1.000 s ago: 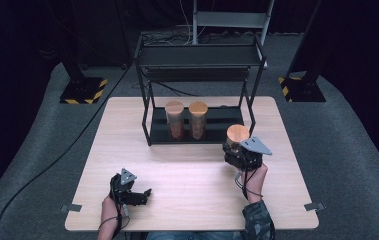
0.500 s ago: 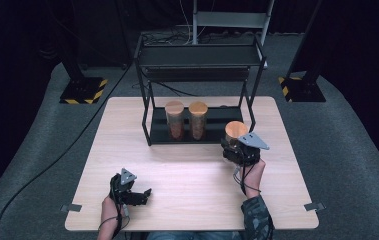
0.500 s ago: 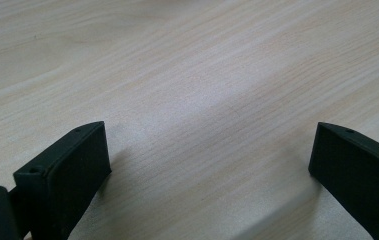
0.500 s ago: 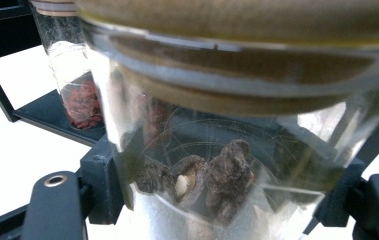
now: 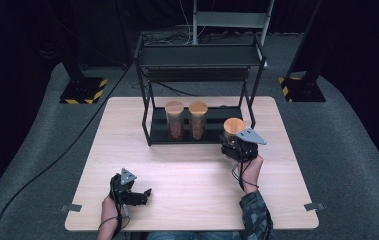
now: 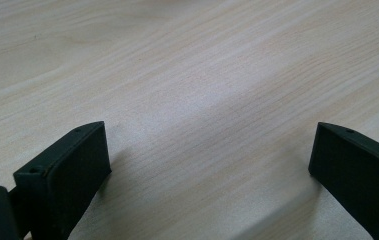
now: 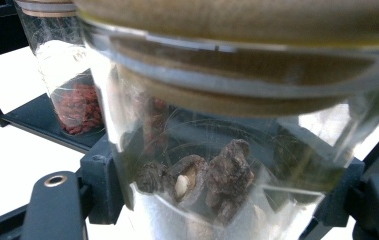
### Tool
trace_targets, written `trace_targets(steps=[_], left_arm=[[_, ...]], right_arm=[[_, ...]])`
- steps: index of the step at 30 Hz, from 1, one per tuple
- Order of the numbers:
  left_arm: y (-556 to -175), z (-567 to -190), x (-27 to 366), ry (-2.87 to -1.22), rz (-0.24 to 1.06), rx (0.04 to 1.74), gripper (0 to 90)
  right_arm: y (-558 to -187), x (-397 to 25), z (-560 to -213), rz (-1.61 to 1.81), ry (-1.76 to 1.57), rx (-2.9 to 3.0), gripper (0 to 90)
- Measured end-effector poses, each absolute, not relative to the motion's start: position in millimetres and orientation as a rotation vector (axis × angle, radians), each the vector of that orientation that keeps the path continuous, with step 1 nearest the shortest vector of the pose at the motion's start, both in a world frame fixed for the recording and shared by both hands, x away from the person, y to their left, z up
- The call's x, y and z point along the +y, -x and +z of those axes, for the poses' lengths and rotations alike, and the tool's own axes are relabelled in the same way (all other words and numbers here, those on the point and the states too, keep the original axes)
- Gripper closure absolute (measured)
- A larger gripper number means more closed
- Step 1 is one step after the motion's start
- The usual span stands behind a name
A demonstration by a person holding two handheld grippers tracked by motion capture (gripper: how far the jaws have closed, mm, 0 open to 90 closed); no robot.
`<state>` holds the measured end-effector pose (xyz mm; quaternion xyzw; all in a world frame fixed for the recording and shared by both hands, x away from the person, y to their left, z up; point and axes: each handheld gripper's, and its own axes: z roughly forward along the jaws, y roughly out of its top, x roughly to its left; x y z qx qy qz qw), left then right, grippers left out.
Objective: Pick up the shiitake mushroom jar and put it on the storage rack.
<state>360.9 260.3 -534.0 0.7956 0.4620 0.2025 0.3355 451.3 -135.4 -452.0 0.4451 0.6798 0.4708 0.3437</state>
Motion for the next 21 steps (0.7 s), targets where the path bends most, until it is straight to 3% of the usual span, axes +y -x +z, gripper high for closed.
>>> trace_targets(steps=[21], left_arm=[[-361,-534,260,-2.078,0.529,1.204,2.2]], right_arm=[[-466,-131,-448,1.208,-1.158,1.767,24.9]])
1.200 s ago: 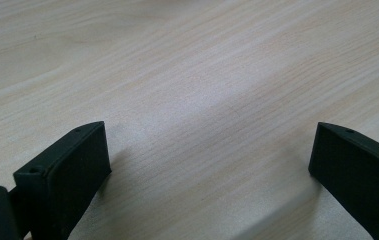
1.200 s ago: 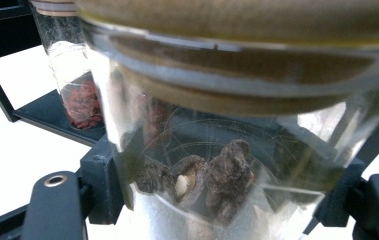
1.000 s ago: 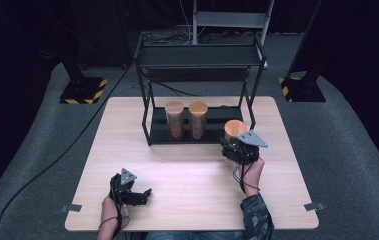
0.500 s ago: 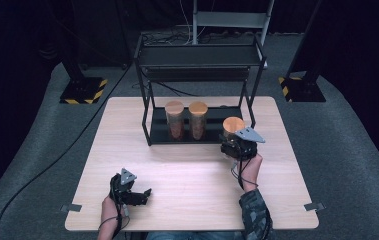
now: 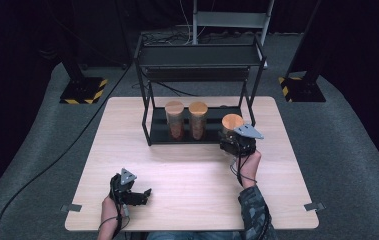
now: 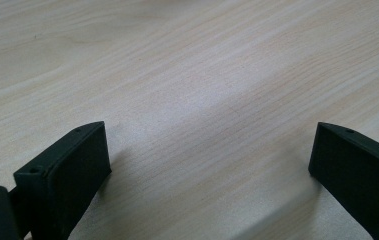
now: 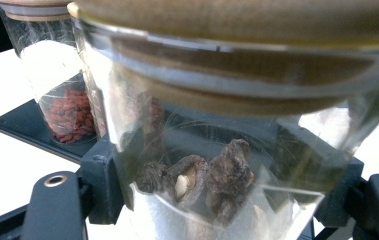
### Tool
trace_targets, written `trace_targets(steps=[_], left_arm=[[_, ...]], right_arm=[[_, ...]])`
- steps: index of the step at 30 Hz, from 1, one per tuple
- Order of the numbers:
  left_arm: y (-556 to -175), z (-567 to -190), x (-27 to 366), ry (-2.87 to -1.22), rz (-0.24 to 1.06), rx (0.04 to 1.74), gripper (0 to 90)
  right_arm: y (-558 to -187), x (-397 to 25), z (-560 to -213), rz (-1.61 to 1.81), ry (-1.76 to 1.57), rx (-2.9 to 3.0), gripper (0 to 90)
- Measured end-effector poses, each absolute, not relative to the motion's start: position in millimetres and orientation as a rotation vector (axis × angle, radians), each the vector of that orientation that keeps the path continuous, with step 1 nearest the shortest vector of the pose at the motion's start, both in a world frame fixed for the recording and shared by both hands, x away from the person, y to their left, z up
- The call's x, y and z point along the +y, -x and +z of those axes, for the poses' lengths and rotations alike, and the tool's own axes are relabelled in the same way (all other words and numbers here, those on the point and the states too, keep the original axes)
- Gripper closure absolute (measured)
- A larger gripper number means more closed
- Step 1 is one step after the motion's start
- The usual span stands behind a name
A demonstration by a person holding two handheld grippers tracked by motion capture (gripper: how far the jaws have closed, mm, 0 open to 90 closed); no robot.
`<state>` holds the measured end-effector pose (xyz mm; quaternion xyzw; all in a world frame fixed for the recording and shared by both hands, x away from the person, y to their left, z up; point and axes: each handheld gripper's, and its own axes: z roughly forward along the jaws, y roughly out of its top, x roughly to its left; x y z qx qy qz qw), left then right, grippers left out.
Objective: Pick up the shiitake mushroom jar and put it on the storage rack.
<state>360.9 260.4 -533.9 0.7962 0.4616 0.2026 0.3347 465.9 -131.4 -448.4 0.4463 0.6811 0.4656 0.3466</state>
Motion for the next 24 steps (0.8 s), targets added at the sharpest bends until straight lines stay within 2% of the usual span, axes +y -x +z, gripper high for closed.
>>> trace_targets(steps=[24], left_arm=[[-361,-534,261,-2.082,0.529,1.203,2.2]], right_arm=[[-488,-125,-444,1.189,-1.163,1.775,24.9]])
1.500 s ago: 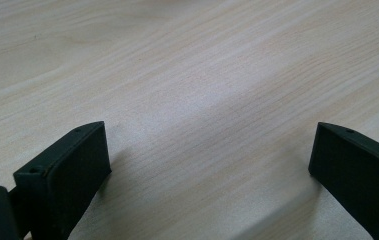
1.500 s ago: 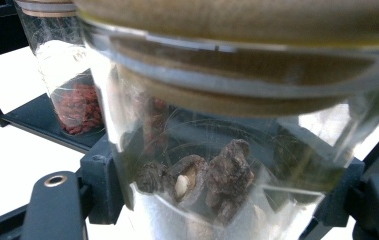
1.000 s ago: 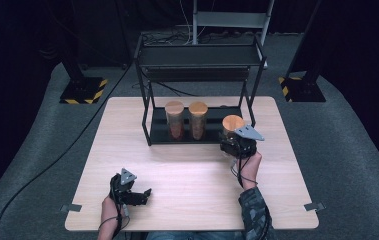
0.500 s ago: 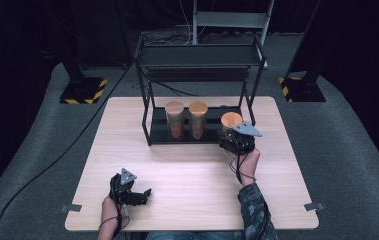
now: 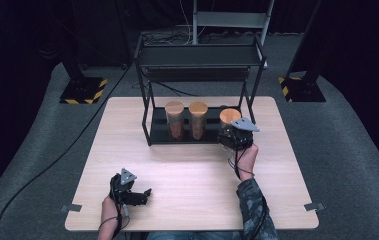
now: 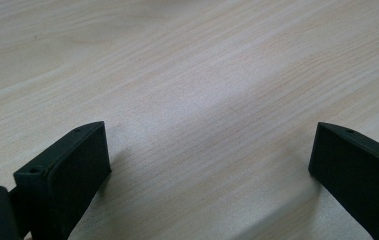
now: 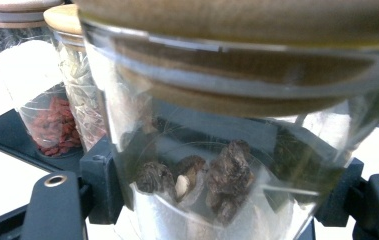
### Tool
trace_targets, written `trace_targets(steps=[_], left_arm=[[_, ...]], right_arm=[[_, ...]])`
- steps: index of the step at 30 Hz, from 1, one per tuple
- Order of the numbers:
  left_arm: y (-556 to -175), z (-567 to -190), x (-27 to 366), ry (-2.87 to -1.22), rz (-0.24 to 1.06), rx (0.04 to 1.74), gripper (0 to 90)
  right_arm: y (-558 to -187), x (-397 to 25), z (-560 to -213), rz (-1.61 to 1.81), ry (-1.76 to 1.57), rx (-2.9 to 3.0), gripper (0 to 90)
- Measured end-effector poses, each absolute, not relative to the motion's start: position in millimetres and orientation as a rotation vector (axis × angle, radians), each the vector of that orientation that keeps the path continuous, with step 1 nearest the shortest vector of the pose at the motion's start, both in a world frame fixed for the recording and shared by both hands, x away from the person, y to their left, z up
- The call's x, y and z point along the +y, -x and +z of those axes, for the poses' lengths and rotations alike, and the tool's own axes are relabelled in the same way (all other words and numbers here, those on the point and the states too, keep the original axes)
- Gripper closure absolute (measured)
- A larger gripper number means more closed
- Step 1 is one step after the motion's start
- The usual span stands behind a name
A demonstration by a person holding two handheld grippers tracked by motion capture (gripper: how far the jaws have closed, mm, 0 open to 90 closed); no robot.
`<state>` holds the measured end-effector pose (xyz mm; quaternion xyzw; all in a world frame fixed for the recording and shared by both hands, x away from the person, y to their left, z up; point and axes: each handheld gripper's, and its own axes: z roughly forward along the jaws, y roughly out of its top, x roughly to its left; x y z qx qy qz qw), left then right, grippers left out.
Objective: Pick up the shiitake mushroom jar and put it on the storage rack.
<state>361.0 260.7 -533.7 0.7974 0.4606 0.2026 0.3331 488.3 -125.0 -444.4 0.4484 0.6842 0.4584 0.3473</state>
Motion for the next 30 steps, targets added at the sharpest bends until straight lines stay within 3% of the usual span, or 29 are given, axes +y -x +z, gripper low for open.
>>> trace_targets(steps=[30], left_arm=[[-361,-534,261,-2.08,0.528,1.205,2.2]], right_arm=[[-516,-117,-445,1.173,-1.195,1.782,24.9]])
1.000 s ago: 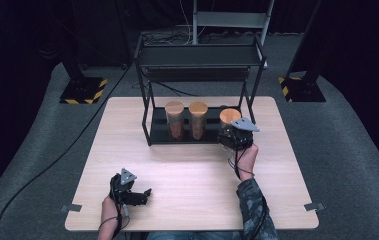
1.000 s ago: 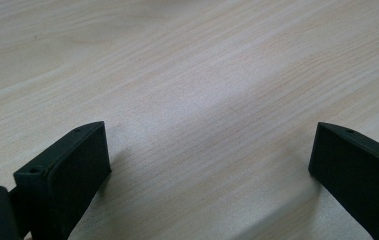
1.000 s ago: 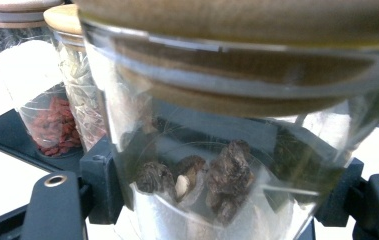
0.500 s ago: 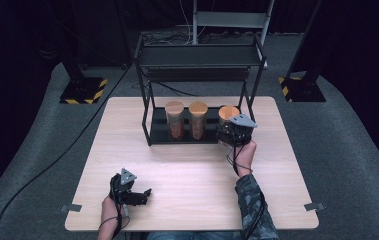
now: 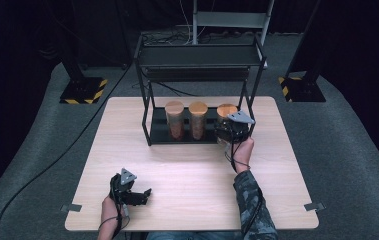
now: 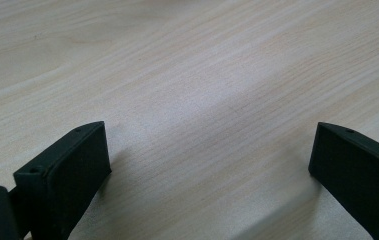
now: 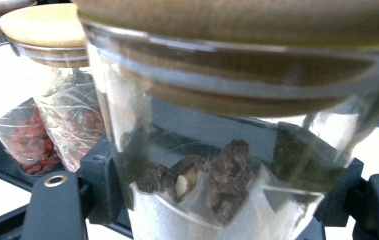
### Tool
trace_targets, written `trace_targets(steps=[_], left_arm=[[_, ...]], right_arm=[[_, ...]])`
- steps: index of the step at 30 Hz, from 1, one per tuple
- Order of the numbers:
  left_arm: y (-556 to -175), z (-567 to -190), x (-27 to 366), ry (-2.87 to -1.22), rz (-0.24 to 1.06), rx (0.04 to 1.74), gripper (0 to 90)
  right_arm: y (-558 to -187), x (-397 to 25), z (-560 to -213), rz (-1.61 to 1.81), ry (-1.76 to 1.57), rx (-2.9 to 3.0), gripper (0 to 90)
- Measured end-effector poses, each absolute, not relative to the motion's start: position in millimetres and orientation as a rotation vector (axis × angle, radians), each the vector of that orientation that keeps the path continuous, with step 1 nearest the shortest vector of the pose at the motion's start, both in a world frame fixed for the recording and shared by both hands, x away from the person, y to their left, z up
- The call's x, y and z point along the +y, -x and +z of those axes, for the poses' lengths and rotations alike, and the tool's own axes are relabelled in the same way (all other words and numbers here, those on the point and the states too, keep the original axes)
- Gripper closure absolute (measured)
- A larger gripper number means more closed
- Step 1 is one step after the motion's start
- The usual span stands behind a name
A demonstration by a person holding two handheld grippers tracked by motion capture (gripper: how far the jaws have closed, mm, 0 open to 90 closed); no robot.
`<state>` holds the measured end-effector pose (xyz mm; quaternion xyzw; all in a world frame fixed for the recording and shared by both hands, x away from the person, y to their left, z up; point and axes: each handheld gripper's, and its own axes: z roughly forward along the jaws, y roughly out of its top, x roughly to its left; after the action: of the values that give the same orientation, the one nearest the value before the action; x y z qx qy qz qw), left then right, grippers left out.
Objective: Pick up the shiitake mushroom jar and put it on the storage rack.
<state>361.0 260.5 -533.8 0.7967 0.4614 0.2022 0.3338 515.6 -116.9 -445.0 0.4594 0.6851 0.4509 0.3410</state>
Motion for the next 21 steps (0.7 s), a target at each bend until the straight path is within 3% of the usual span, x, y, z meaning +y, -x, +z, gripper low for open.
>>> trace_targets(steps=[21], left_arm=[[-361,-534,261,-2.08,0.529,1.203,2.2]], right_arm=[[-535,-108,-443,1.17,-1.217,1.788,24.9]])
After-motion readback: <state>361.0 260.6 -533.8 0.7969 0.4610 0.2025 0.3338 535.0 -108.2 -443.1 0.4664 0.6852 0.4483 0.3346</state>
